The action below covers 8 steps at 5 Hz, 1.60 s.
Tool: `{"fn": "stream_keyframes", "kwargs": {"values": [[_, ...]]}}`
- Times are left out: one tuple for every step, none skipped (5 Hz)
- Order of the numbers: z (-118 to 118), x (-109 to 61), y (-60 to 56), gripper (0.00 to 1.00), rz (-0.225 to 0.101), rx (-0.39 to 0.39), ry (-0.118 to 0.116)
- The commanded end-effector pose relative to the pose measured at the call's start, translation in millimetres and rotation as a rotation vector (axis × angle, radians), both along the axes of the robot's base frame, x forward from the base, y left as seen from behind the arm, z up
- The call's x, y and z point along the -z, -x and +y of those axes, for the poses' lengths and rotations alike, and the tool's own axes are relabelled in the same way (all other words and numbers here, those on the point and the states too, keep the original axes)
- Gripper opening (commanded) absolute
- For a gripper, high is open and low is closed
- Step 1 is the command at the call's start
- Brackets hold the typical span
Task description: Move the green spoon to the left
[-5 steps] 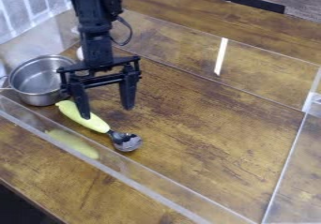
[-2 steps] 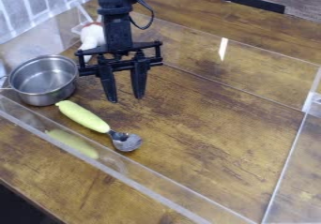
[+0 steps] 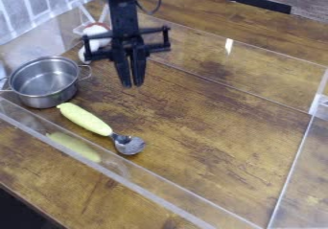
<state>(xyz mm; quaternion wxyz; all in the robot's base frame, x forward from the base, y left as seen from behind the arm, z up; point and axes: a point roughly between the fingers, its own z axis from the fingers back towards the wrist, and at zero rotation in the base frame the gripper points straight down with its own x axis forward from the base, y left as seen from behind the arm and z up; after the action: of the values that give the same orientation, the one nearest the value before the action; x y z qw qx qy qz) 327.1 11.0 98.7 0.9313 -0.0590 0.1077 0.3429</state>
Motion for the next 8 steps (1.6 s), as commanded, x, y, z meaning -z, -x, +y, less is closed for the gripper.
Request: {"fn": "stream_keyframes", "kwargs": {"values": [[5, -18.6, -10.3, 0.0, -0.062, 0.057, 0.006], [4, -23.7, -13.8, 0.0, -0.072, 0.103, 0.019], [2, -24.7, -18.3, 0.0, -0.079, 0.147, 0.027], [5, -27.3, -29.4, 0.0, -0.084, 0.256, 0.034], [3, -29.0, -40.3, 0.0, -0.087, 0.348, 0.041], [-10, -31.1, -39.8, 0.0, -0.089, 0.396, 0.049], [-14, -29.5, -32.7, 0.0, -0.086, 0.408, 0.051], [-3, -35.8, -46.4, 0.0, -0.092, 0.448, 0.063]]}}
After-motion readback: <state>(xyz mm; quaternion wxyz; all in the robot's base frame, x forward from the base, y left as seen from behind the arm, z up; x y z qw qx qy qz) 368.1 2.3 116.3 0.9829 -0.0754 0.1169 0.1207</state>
